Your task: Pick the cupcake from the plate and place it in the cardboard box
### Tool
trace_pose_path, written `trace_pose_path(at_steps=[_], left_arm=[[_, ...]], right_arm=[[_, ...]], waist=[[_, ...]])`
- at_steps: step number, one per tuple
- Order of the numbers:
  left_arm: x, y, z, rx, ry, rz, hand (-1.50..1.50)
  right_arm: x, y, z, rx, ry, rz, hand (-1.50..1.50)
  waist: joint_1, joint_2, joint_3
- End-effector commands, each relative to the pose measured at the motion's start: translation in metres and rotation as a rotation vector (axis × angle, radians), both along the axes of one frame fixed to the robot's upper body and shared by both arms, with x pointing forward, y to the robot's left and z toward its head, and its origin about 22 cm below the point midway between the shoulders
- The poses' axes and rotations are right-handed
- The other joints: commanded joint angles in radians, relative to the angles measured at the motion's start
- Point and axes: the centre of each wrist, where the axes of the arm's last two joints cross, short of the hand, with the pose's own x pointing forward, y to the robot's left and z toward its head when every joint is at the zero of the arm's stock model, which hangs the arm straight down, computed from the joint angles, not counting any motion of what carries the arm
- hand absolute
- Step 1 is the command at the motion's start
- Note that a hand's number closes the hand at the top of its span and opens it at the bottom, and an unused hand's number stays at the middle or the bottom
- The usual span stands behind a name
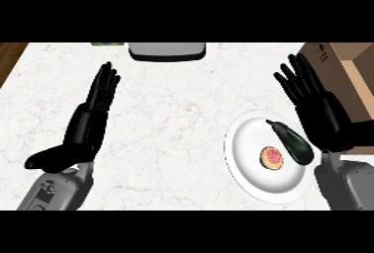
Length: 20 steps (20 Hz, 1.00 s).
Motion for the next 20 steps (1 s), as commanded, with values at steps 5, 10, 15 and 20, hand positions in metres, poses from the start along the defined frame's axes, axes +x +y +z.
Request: trace_pose_path(at_steps=[5,10,15,20], left_arm=[[-0.026,0.084,-0.058,0.261,0.305,0.258,0.00],[-0.045,0.109,-0.080,0.300,0.445,0.348,0.00],[-0.054,0.122,-0.084,0.358,0.463,0.337,0.00],[-0.047,0.110,-0.080,0.371,0.445,0.272,0.00]], right_arm=[[-0.061,-0.094,-0.019,-0.292,-0.259,-0.633,-1.50],[-0.115,-0.147,-0.056,-0.375,-0.232,-1.179,-1.50],[-0.176,-0.121,-0.088,-0.697,-0.416,-1.162,-1.50],[-0.258,-0.075,-0.134,-0.934,-0.218,-1.211,-1.50]], waist=[[-0.152,-0.041,0.019],[-0.235,-0.031,0.025],[-0.155,-0.029,0.014],[-0.102,-0.017,0.012]])
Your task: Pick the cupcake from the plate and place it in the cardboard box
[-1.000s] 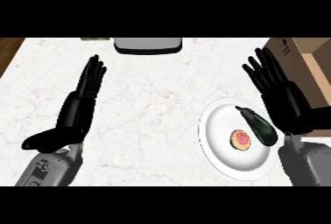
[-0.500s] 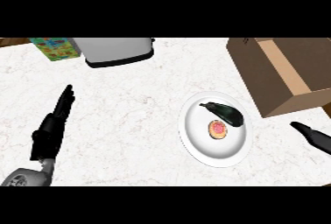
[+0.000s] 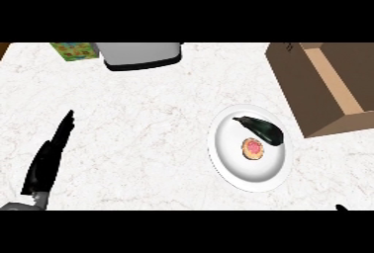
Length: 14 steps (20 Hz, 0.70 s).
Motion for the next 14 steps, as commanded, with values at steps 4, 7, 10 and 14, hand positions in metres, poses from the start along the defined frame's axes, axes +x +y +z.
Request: trace_pose_path(at_steps=[4,7,10,14], left_arm=[[0.003,-0.005,0.003,0.014,0.011,-0.077,0.00],[0.018,-0.007,0.016,0.014,0.004,-0.090,0.00],[0.023,-0.015,0.014,0.016,-0.018,-0.124,0.00],[0.023,-0.017,0.009,0.029,-0.018,-0.140,0.00]], right_arm=[[-0.085,0.074,-0.021,-0.074,0.221,-0.105,-1.50],[-0.098,0.112,-0.013,-0.043,0.245,-0.131,-1.50],[-0.116,0.132,0.000,-0.047,0.308,-0.195,-1.50],[-0.138,0.163,0.004,-0.009,0.407,-0.250,-1.50]], waist=[[0.085,0.013,-0.003],[0.091,0.018,-0.004],[0.124,0.029,-0.006],[0.147,0.038,-0.006]])
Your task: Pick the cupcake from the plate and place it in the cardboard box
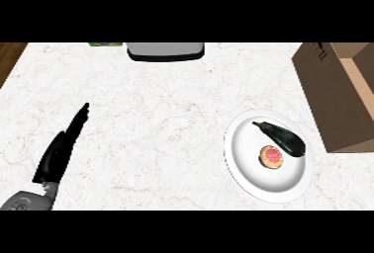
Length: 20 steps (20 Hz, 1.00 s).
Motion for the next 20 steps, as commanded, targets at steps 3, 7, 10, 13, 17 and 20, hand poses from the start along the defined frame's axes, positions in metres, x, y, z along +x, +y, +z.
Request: trace_pose_path(at_steps=[3,7,10,13,17,20], left_arm=[[0.015,-0.005,0.016,0.003,-0.017,-0.032,0.00],[0.016,-0.023,0.010,-0.009,-0.022,-0.056,0.00],[0.016,-0.011,0.007,-0.002,-0.002,-0.056,0.00],[0.019,-0.027,0.004,-0.005,-0.022,-0.072,0.00],[0.024,-0.022,0.007,0.002,-0.014,-0.082,0.00],[0.016,-0.034,-0.002,0.004,-0.007,-0.070,0.00]], right_arm=[[-0.025,0.037,0.018,-0.042,0.051,-0.152,-1.50],[-0.029,0.039,0.029,0.008,0.106,-0.198,-1.50],[-0.029,0.047,0.028,0.022,0.129,-0.187,-1.50],[-0.019,0.040,0.021,0.055,0.163,-0.181,-1.50],[-0.001,0.033,0.031,0.083,0.167,-0.178,-1.50],[0.006,0.030,0.034,0.083,0.204,-0.181,-1.50]], waist=[[0.036,0.011,0.000],[0.054,0.023,-0.001],[0.060,0.022,0.000],[0.063,0.020,0.001],[0.069,0.021,0.001],[0.072,0.019,0.001]])
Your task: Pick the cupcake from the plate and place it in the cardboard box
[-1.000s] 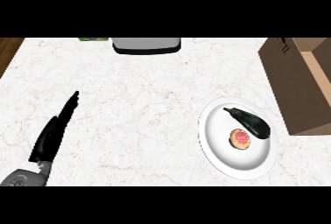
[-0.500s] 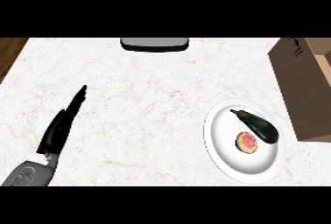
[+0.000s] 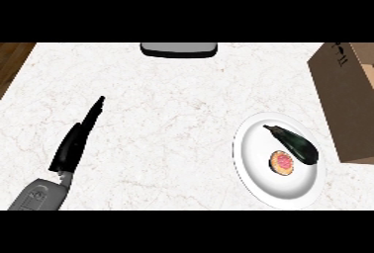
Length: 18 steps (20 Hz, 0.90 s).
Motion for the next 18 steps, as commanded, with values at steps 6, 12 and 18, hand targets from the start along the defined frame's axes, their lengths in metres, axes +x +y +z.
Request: trace_pose_path(at_steps=[6,12,18], left_arm=[[0.007,0.002,0.004,-0.001,0.000,0.004,0.00],[0.003,0.006,0.000,-0.007,0.006,0.026,0.00],[0.008,0.003,-0.004,-0.022,0.035,0.035,0.00]], right_arm=[[0.059,-0.026,-0.007,-0.120,0.010,-0.010,-1.50],[0.114,-0.012,-0.007,-0.123,0.124,-0.006,-1.50],[0.166,0.024,0.001,-0.127,0.169,-0.014,-1.50]], waist=[[-0.007,-0.012,0.001],[-0.015,-0.025,0.003],[-0.029,-0.033,0.004]])
